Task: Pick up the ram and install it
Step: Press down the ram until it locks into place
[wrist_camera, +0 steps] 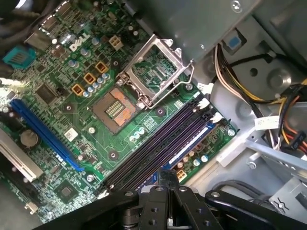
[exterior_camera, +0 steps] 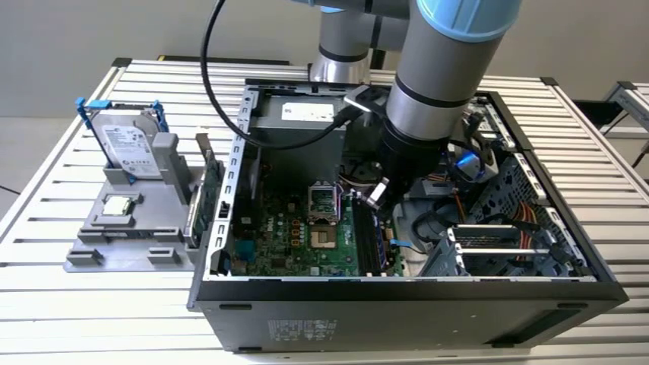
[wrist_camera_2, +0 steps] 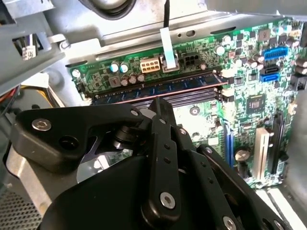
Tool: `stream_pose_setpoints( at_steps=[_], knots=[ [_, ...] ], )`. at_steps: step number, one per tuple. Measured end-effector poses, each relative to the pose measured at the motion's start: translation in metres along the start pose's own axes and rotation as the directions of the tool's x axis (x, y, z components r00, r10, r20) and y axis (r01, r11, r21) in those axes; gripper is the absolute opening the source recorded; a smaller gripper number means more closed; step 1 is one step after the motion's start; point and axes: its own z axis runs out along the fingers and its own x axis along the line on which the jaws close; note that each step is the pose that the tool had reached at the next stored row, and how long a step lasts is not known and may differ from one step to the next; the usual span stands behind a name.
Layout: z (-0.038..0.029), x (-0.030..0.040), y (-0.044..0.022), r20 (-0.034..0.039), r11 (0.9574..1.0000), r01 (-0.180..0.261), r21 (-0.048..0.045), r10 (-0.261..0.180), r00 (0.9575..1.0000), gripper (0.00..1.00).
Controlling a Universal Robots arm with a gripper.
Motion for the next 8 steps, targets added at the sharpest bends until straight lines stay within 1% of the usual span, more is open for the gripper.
stream_pose_setpoints(
  at_steps=[4,8],
  knots=[
    [0.0,-0.0002,0.0001,-0.0005,0.999,0.045,0.0,-0.045,0.999,0.0],
    [0.0,-0.0002,0.0003,-0.001,0.9959,0.09,0.0,-0.09,0.9959,0.0]
  ],
)
